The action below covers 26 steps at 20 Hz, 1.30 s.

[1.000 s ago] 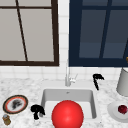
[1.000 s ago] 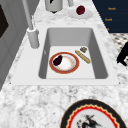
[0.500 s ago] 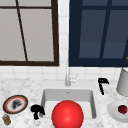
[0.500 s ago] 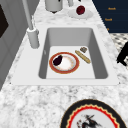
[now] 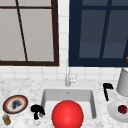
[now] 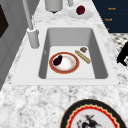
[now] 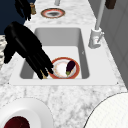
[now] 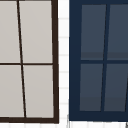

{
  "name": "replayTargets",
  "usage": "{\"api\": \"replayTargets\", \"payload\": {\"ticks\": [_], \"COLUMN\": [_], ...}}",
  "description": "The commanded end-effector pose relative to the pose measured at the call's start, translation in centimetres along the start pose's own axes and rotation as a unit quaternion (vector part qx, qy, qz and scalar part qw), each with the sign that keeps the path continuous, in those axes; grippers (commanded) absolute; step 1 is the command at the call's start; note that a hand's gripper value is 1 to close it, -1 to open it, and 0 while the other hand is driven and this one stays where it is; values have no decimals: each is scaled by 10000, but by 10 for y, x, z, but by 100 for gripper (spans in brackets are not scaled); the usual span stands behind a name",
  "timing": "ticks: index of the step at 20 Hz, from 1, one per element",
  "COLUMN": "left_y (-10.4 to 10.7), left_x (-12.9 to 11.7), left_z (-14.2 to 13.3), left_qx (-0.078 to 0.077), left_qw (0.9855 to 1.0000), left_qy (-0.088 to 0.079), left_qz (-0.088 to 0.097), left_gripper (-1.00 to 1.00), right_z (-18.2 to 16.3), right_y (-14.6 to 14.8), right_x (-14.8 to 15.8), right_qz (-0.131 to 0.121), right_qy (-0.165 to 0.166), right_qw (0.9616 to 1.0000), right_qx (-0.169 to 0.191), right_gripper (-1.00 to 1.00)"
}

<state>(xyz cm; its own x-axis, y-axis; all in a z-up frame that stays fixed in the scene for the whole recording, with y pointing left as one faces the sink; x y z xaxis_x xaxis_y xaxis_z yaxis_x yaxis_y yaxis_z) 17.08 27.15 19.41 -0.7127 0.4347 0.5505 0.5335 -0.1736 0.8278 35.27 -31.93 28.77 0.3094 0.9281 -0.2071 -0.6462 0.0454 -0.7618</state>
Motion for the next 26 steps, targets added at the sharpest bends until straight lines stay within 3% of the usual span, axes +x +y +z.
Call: {"api": "replayTargets", "payload": {"ticks": [1, 18, 20, 23, 26], "left_y": [0, 0, 0, 0, 0], "left_x": [0, 0, 0, 0, 0], "left_z": [0, 0, 0, 0, 0], "left_qx": [0, 0, 0, 0, 0], "left_qw": [10000, 10000, 10000, 10000, 10000], "left_qy": [0, 0, 0, 0, 0], "left_qz": [0, 0, 0, 0, 0], "left_gripper": [0, 0, 0, 0, 0], "right_z": [19, 86, 82, 73, 59], "right_y": [17, 80, 83, 90, 99], "right_x": [-20, -122, -135, -146, -148], "right_qz": [-224, -591, -675, -686, -475], "right_qy": [-207, -575, -619, -652, -584], "right_qw": [9995, 9962, 9957, 9954, 9970], "right_qx": [99, 290, 111, 152, 186], "right_gripper": [-100, -100, -100, -100, -100]}}
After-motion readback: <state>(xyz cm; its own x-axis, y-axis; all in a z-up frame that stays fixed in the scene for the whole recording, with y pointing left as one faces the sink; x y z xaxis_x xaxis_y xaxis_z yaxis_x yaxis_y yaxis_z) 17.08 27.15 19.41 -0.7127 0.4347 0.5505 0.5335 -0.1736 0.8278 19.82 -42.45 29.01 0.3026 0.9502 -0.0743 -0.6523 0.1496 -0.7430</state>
